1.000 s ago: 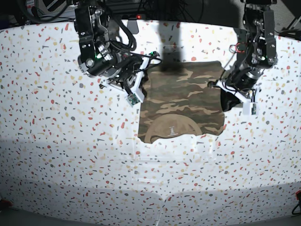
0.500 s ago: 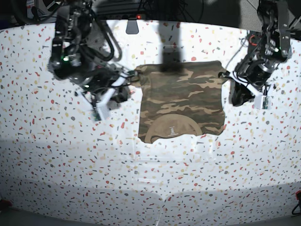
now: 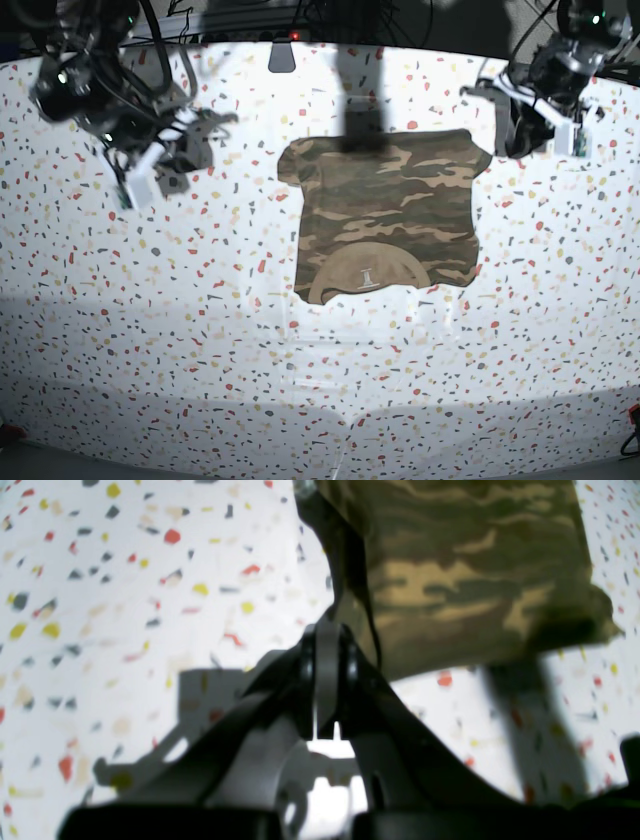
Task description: Fold the T-shirt properly
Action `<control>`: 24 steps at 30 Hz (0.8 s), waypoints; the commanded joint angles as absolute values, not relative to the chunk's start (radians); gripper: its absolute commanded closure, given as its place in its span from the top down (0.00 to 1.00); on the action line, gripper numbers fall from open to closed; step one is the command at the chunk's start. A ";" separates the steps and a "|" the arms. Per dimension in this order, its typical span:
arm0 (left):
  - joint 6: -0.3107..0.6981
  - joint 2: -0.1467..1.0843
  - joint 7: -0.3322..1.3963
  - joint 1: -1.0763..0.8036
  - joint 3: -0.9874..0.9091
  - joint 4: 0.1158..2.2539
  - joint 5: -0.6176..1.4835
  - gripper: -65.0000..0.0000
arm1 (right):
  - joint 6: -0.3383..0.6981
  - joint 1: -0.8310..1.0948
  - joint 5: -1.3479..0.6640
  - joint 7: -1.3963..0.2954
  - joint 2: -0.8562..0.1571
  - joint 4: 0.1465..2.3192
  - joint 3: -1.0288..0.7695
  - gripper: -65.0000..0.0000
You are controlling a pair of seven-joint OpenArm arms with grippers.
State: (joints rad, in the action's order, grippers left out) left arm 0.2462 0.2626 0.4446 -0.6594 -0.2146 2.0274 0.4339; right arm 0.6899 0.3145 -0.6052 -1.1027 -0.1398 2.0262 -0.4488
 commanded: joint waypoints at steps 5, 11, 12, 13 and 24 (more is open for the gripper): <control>0.250 0.261 0.418 -0.779 -0.268 2.056 0.438 0.00 | 0.698 0.436 -0.692 -1.085 -0.146 2.113 -0.583 0.00; 0.258 0.247 0.392 -0.908 -0.276 2.055 0.437 0.00 | 0.698 0.603 -0.741 -1.085 -0.141 2.115 -0.705 0.00; 0.260 0.247 0.387 -0.929 -0.276 2.055 0.437 0.00 | 0.698 0.636 -0.741 -1.085 -0.141 2.115 -0.720 0.00; 0.262 0.247 0.388 -0.948 -0.276 2.055 0.436 0.00 | 0.698 0.669 -0.741 -1.085 -0.141 2.115 -0.733 0.00; 0.266 0.247 0.386 -1.129 -0.276 2.045 0.339 0.00 | 0.698 0.962 -0.736 -1.073 -0.052 2.112 -0.789 0.00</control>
State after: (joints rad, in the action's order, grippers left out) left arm 0.2649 0.2428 0.4015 -1.1122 -0.2707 2.0350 0.3332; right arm 0.6930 0.9504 -0.7288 -1.0832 -0.0444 2.0972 -0.7822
